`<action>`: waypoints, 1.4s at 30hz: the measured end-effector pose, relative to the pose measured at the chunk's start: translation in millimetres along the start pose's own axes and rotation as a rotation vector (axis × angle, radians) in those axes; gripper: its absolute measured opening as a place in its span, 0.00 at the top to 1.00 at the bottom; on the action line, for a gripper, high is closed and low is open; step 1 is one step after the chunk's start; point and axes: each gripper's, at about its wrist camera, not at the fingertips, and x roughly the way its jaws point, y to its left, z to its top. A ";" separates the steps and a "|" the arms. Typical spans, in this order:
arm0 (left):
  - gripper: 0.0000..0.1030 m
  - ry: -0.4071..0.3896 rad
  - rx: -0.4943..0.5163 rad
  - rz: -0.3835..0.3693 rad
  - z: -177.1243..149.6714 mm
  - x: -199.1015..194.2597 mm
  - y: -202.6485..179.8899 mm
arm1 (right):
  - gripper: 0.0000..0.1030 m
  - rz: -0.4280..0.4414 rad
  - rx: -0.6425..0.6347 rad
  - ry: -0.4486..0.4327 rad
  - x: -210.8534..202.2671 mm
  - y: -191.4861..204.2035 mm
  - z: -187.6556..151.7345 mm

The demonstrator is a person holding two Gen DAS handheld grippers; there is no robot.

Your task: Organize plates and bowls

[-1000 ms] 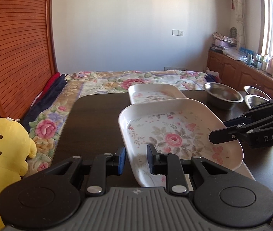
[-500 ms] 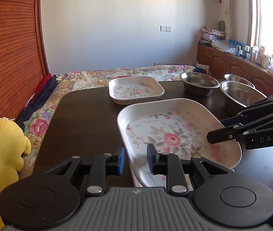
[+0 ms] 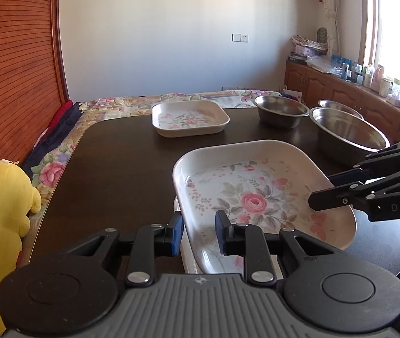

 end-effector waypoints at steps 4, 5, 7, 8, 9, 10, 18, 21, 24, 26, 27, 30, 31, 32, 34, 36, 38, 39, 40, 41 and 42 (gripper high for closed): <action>0.77 0.002 0.002 -0.002 -2.0 0.6 -0.2 | 0.74 0.003 -0.001 0.003 -0.4 0.8 -3.8; 0.77 0.003 0.002 -0.002 -2.2 1.1 0.1 | 0.74 0.002 -0.001 0.004 -0.5 1.1 -4.7; 0.77 0.007 0.002 -0.002 -3.0 2.6 0.3 | 0.74 0.002 -0.003 0.006 -0.9 2.0 -6.8; 0.77 0.010 0.002 -0.002 -3.9 3.6 0.2 | 0.74 0.003 -0.001 0.009 -0.2 2.5 -6.4; 0.77 0.012 0.001 -0.002 -4.7 4.8 0.3 | 0.74 0.003 0.000 0.011 0.0 2.2 -6.5; 0.77 0.014 0.000 -0.003 -5.6 5.5 0.6 | 0.74 0.003 0.002 0.013 0.5 2.1 -6.6; 0.77 0.024 0.003 0.000 -9.9 10.5 0.2 | 0.74 0.006 0.013 0.017 2.4 2.9 -8.2; 0.77 0.026 0.000 0.002 -10.0 11.4 0.8 | 0.74 0.006 0.012 0.019 3.1 3.3 -6.8; 0.77 0.026 -0.001 0.005 -10.2 12.3 1.2 | 0.74 0.004 0.009 0.020 3.8 3.3 -6.9; 0.77 0.027 -0.003 0.009 -10.1 13.1 1.8 | 0.74 0.002 0.009 0.022 4.3 3.0 -7.7; 0.77 0.027 -0.005 0.010 -10.4 13.5 2.3 | 0.74 0.003 0.011 0.023 5.1 2.1 -8.0; 0.77 0.027 -0.010 0.012 -12.0 14.1 4.7 | 0.74 0.004 0.013 0.020 6.0 1.9 -8.5; 0.77 0.028 -0.011 0.011 -12.6 13.9 5.0 | 0.74 0.005 0.013 0.018 5.8 1.7 -9.0; 0.77 0.027 -0.012 0.010 -12.7 13.7 5.4 | 0.74 0.006 0.013 0.015 5.3 1.7 -8.7; 0.77 0.025 -0.012 0.010 -12.5 13.7 5.8 | 0.74 0.005 0.013 0.013 5.1 1.7 -8.4; 0.77 0.020 -0.010 0.011 -11.9 13.5 6.1 | 0.74 0.005 0.012 0.009 3.8 1.6 -9.2; 0.77 0.015 -0.012 0.013 -11.1 12.3 6.2 | 0.74 0.007 0.012 0.001 1.9 2.0 -8.2; 0.77 0.009 -0.013 0.015 -10.9 11.1 6.1 | 0.74 0.007 0.011 -0.003 0.6 2.4 -7.1; 0.77 0.003 -0.014 0.017 -10.5 9.9 6.1 | 0.74 0.005 0.009 -0.009 -0.5 3.1 -5.9; 0.77 -0.004 -0.014 0.020 -9.3 8.5 6.6 | 0.74 0.003 0.005 -0.015 -1.9 3.2 -4.9; 0.77 -0.010 -0.014 0.023 -8.3 7.4 6.9 | 0.74 0.001 0.003 -0.020 -2.9 3.1 -4.0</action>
